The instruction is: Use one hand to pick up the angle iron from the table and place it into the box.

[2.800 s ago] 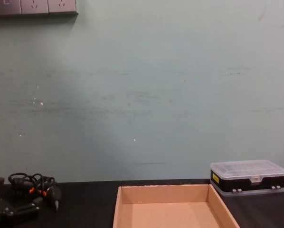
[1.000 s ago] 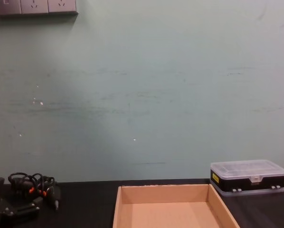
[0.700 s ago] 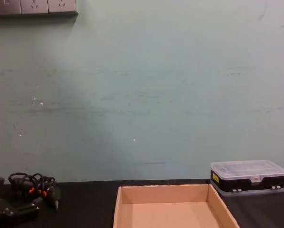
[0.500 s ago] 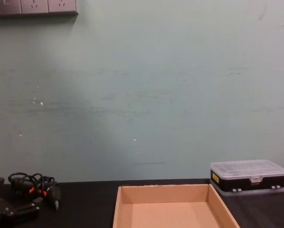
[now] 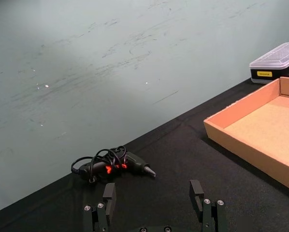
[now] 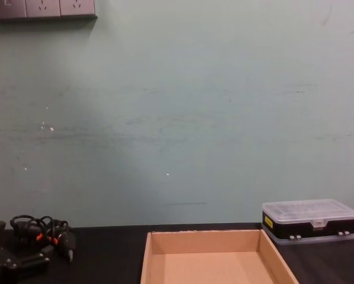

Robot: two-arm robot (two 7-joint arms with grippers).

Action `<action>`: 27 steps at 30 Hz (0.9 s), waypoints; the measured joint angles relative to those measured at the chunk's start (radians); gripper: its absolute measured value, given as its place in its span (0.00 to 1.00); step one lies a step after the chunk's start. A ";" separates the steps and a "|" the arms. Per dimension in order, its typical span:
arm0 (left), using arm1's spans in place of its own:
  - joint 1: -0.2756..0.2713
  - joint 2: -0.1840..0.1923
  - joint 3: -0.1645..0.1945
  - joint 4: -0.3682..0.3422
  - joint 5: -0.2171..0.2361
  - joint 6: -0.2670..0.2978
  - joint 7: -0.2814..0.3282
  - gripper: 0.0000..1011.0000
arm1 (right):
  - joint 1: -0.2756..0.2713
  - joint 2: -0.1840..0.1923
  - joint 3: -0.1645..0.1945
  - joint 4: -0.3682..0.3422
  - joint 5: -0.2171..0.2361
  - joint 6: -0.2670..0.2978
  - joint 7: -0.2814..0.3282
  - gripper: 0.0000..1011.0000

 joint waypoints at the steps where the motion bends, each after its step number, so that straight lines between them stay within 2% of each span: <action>1: 0.000 0.000 0.000 0.000 0.000 0.000 0.000 0.99 | 0.005 -0.008 0.002 -0.001 0.000 0.003 -0.008 0.45; 2: 0.000 0.000 0.000 0.000 0.000 0.000 0.000 0.99 | 0.021 -0.031 0.004 -0.002 0.001 0.011 -0.027 0.45; 4: 0.000 0.000 0.000 0.000 0.000 0.000 0.000 0.99 | 0.040 -0.055 0.001 0.001 -0.001 0.019 -0.041 0.45; 7: 0.000 0.000 0.000 0.000 0.000 0.000 0.000 0.99 | 0.106 -0.118 -0.030 0.027 -0.020 0.041 -0.063 0.45; 8: 0.000 0.000 0.000 0.000 0.000 0.000 0.000 0.99 | 0.106 -0.118 -0.030 0.027 -0.020 0.041 -0.063 0.45; 11: 0.000 0.000 0.000 0.000 0.000 0.000 0.000 0.99 | 0.183 -0.177 -0.079 0.069 -0.058 0.066 -0.069 0.45; 14: 0.000 0.000 0.000 0.000 0.000 0.000 0.000 0.99 | 0.231 -0.209 -0.111 0.098 -0.084 0.081 -0.068 0.45; 17: 0.000 0.000 0.000 0.000 0.000 0.000 0.000 0.99 | 0.303 -0.254 -0.157 0.151 -0.125 0.104 -0.058 0.45; 24: 0.000 0.000 0.000 0.000 0.000 0.000 0.000 0.99 | 0.416 -0.330 -0.221 0.259 -0.188 0.135 -0.030 0.45; 27: 0.000 0.000 0.000 0.000 0.000 0.000 0.000 0.99 | 0.447 -0.348 -0.238 0.291 -0.208 0.139 -0.019 0.45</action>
